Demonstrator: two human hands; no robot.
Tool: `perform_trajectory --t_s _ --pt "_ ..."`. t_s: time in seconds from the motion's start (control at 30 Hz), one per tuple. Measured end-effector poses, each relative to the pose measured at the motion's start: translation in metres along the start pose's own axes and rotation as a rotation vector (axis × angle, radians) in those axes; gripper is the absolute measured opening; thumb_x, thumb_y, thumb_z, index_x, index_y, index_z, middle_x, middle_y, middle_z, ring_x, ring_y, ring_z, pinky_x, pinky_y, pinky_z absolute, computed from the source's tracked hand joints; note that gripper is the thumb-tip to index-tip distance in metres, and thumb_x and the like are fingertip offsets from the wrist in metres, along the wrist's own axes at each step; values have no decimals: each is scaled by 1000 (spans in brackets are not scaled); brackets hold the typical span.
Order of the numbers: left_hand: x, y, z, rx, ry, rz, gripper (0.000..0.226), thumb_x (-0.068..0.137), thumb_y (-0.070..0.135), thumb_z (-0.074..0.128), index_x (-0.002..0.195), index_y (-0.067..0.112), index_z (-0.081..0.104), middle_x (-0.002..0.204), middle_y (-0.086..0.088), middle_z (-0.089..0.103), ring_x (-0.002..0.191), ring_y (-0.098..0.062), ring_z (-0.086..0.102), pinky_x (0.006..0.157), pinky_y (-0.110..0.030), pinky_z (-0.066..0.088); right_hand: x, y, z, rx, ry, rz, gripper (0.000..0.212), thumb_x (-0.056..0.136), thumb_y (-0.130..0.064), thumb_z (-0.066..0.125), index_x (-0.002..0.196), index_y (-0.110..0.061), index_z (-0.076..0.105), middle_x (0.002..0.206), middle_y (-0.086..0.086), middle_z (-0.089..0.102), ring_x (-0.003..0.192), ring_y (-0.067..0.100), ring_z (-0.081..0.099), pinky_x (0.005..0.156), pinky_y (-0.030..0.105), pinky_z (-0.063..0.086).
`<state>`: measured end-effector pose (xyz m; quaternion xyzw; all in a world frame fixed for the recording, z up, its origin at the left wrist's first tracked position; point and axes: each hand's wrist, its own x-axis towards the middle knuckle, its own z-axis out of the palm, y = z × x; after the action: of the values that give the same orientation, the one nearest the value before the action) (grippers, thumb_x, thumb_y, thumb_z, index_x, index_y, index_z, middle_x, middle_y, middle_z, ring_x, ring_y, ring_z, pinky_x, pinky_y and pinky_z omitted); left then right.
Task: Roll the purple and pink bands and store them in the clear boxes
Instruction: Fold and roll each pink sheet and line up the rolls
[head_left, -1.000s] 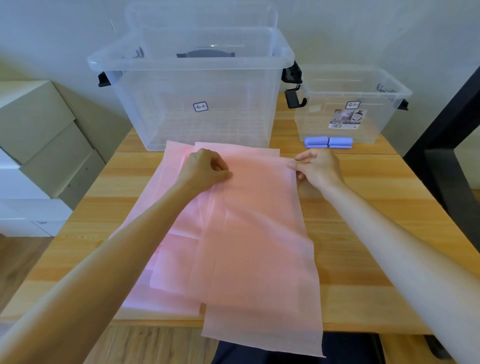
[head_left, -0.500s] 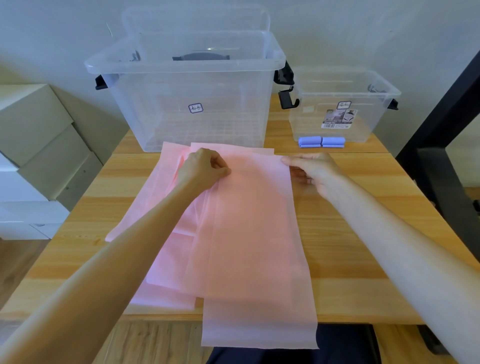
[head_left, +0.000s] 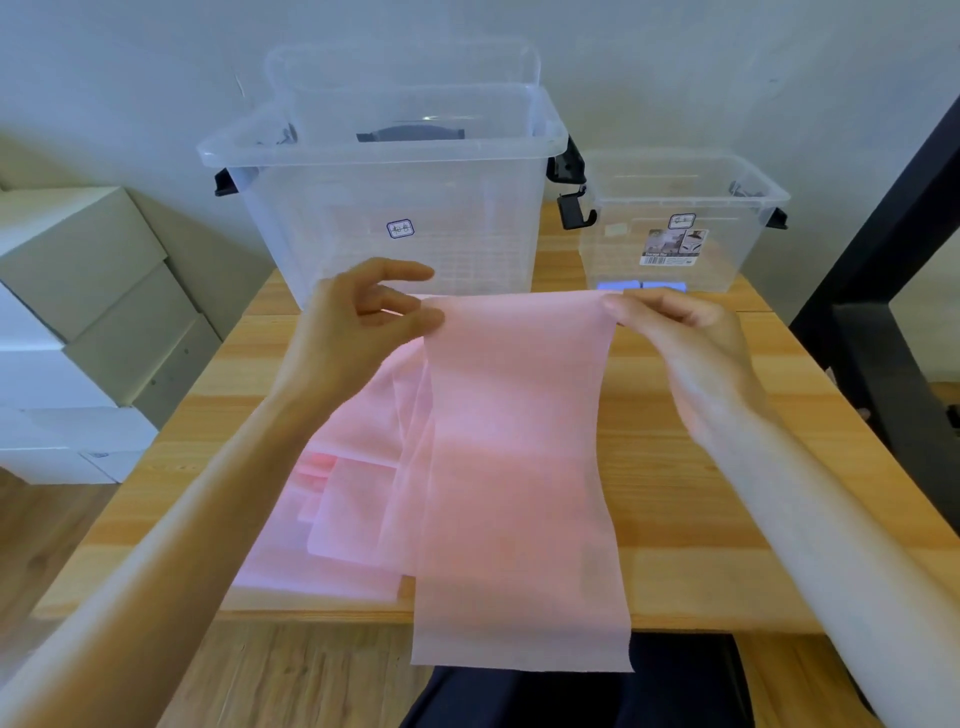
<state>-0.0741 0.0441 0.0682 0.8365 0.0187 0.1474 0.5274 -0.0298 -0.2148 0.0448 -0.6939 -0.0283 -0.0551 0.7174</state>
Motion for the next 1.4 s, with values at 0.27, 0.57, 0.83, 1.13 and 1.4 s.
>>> perform_trajectory --t_s 0.27,0.57,0.83,1.13,1.4 --pt "-95 45 -43 186 8 274 5 74 41 77 77 39 74 85 13 72 78 -5 69 76 -7 49 -113 -51 -20 -80 -64 -302 14 67 -32 78 75 -21 77 76 -6 75 77 5 70 73 15 53" --pt "-152 59 -63 -139 -242 184 42 65 65 79 80 26 71 74 -2 75 68 -17 74 66 -25 60 -174 -68 -33 9 -197 -178 54 46 -65 87 84 -30 70 68 8 73 59 12 70 54 16 54" --pt "-92 33 -34 -208 -204 -86 5 75 22 72 74 17 73 74 -3 74 66 -11 68 61 -19 55 -114 -35 -19 -124 -236 -18 11 86 -7 70 96 -3 72 82 10 76 76 20 73 56 27 60" --pt "1 -45 7 -14 -138 -187 3 86 13 75 85 15 73 75 1 75 73 -10 70 67 -19 57 -10 43 11 -399 -166 11 11 89 -15 73 79 -18 69 81 -4 75 72 8 67 56 14 52" --pt "43 -63 28 215 -75 -182 6 90 19 72 89 14 71 79 9 66 76 -10 60 61 -20 44 37 73 25 -486 -92 -19 12 87 -18 75 78 -11 71 75 -2 69 73 20 65 66 37 58"
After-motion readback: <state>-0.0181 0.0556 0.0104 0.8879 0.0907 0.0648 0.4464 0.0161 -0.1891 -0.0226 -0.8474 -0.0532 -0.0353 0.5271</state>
